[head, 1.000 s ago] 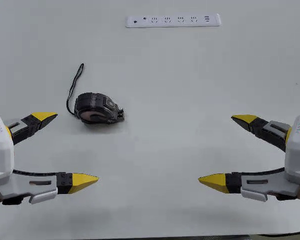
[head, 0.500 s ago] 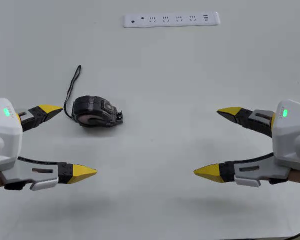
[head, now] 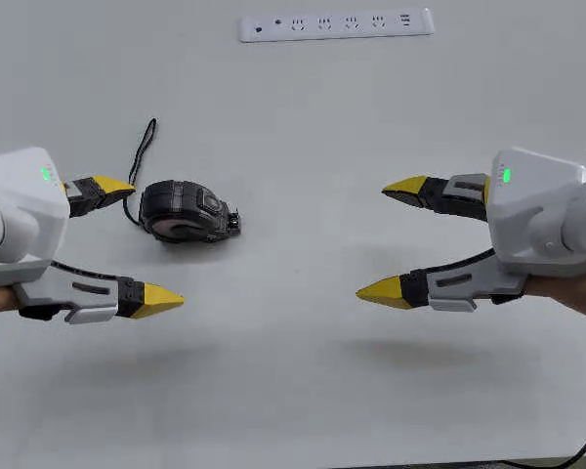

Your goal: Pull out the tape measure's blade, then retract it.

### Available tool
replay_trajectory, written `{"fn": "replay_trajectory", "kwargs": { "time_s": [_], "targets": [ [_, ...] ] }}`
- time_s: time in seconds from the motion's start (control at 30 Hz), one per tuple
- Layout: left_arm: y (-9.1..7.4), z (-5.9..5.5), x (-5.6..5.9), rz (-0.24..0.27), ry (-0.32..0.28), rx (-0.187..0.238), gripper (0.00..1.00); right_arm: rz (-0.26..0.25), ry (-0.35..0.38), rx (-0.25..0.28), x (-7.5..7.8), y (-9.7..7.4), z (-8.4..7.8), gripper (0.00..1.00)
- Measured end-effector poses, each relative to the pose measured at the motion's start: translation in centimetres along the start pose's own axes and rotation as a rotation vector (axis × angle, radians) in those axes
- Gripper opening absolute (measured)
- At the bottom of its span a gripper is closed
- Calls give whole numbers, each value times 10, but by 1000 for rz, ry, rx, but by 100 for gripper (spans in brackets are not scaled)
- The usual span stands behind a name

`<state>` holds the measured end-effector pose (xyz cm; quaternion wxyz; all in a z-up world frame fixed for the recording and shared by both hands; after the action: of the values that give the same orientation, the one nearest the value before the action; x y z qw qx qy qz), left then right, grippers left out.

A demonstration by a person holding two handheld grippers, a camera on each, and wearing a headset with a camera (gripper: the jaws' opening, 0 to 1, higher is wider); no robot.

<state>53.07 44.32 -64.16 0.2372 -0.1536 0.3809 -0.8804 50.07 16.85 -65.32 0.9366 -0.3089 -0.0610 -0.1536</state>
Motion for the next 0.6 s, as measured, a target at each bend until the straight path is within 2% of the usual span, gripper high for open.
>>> {"fn": "replay_trajectory", "kwargs": {
  "time_s": [0.17,0.3,0.6],
  "targets": [
    [7,1,-12,4,35,-60,69,34,-31,11,5,12,3,60],
    [13,-1,-18,-8,41,-92,66,49,-46,11,10,21,3,58],
    [26,-1,-30,-20,114,-156,60,82,-95,15,18,43,7,50]
  ]
}}
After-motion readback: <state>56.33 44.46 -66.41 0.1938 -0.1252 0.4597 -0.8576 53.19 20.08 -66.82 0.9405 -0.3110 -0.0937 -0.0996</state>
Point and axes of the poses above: the centre of the closed fingertips' face, and the gripper's own axes: y roughly forward along the fingers, x roughly to its right, z roughly out of its top, the point moved 7 cm from there along -y, roughly backward along the fingers, and after that the axes turned 14 degrees about -y, right-handed, at the moved point
